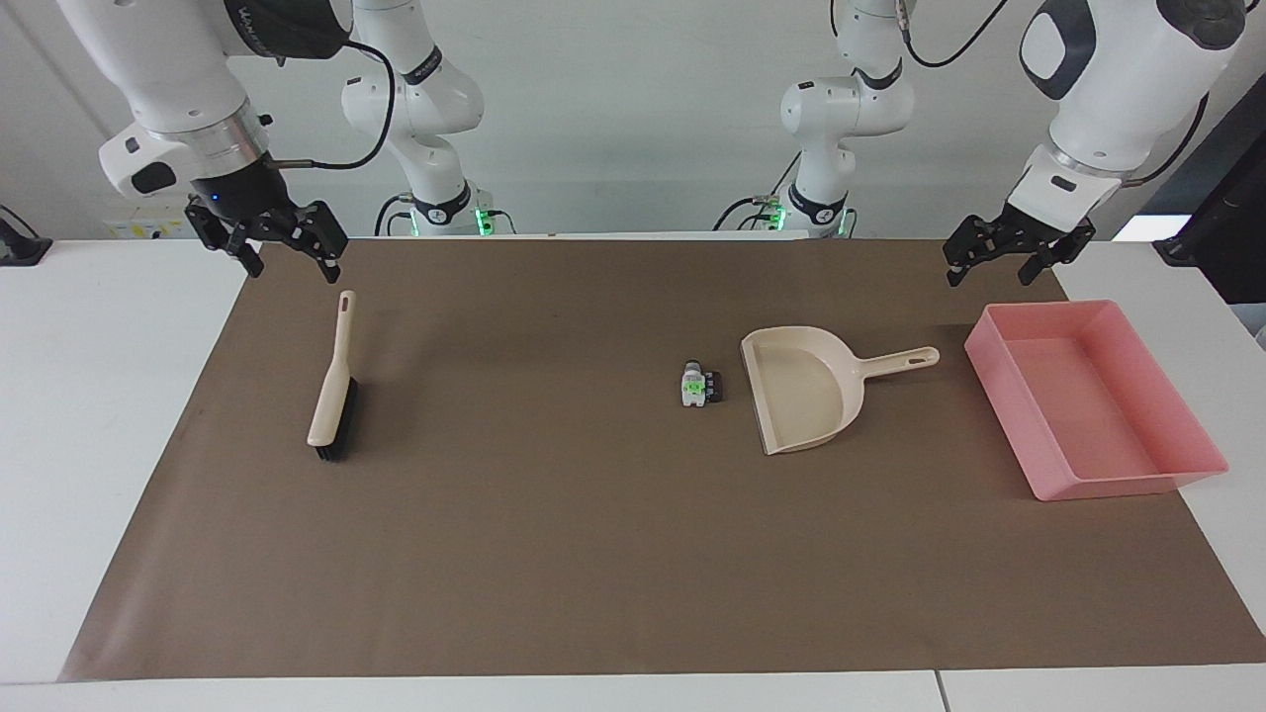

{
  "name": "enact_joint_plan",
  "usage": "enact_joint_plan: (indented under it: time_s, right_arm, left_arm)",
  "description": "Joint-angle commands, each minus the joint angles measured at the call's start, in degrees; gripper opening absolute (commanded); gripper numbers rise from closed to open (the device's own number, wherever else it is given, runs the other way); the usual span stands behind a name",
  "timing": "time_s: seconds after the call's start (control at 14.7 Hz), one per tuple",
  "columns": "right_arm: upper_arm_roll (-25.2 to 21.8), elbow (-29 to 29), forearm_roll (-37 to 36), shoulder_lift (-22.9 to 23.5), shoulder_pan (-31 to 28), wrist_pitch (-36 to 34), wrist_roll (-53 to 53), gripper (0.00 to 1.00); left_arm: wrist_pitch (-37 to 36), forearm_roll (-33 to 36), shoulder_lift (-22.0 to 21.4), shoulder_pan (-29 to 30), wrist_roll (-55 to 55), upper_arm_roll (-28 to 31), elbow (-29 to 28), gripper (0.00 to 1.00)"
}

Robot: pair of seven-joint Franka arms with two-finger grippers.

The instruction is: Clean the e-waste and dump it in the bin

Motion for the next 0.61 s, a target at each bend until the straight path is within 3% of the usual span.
enact_joint_plan:
  time_s: [0.0, 0.55]
  right_arm:
    - [0.18, -1.29, -0.91, -0.82, 0.04, 1.11, -0.84, 1.0]
    - [0.18, -1.81, -0.82, -1.26, -0.05, 0.93, -0.58, 1.0]
  left_arm:
    - [-0.93, -0.02, 0.27, -0.21, -0.76, 0.1, 0.71, 1.0]
    - [-2.51, 0.15, 0.18, -0.03, -0.41, 0.28, 0.62, 1.0]
